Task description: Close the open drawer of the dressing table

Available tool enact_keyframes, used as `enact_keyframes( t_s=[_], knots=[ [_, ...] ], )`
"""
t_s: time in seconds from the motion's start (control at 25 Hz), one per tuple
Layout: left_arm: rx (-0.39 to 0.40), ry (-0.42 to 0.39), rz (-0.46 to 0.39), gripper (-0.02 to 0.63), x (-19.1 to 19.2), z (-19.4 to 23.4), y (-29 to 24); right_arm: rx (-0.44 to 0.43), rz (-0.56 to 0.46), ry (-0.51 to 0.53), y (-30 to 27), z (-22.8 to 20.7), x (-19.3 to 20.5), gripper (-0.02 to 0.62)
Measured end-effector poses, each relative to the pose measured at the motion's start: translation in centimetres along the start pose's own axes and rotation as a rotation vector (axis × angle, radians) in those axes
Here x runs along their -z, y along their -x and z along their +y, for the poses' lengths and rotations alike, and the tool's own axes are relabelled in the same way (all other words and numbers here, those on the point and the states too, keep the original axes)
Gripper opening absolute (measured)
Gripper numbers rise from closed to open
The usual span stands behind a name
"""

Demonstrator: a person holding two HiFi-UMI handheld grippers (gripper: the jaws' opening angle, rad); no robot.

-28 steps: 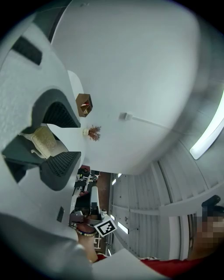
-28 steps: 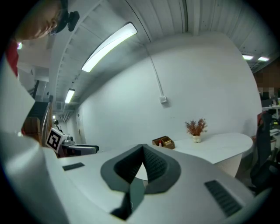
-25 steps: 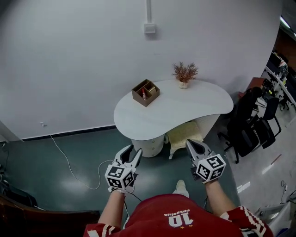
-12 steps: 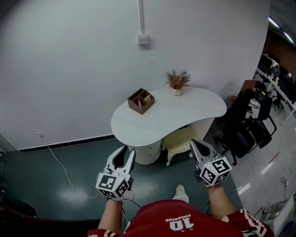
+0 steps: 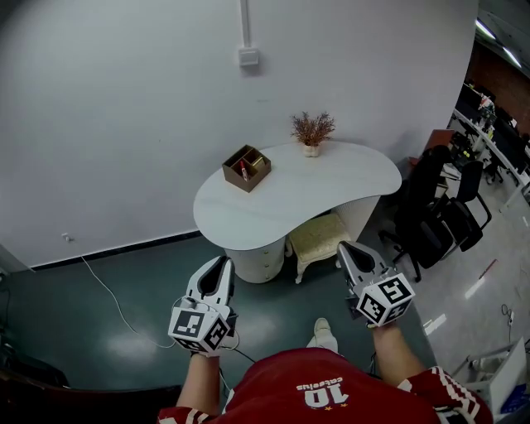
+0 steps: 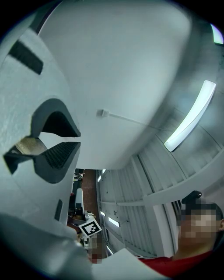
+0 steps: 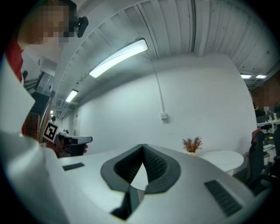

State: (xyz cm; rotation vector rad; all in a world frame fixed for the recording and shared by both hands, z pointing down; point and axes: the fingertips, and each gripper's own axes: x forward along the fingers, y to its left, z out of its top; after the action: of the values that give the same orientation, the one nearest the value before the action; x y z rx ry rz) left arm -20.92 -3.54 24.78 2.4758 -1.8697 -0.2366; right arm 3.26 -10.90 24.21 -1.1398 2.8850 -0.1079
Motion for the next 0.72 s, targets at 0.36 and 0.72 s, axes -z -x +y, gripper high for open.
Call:
enact_keyframes(
  t_s=[0.36, 0.72],
  knots=[
    [-0.028, -0.008, -0.032, -0.014, -0.7, 0.4, 0.7, -0.016, -0.012, 0.022, -0.7, 0.7, -0.5, 0.003],
    [-0.033, -0.015, -0.027, -0.014, -0.6, 0.7, 0.6, 0.045, -0.062, 0.027, 0.1, -0.2, -1.5, 0.003]
  ],
)
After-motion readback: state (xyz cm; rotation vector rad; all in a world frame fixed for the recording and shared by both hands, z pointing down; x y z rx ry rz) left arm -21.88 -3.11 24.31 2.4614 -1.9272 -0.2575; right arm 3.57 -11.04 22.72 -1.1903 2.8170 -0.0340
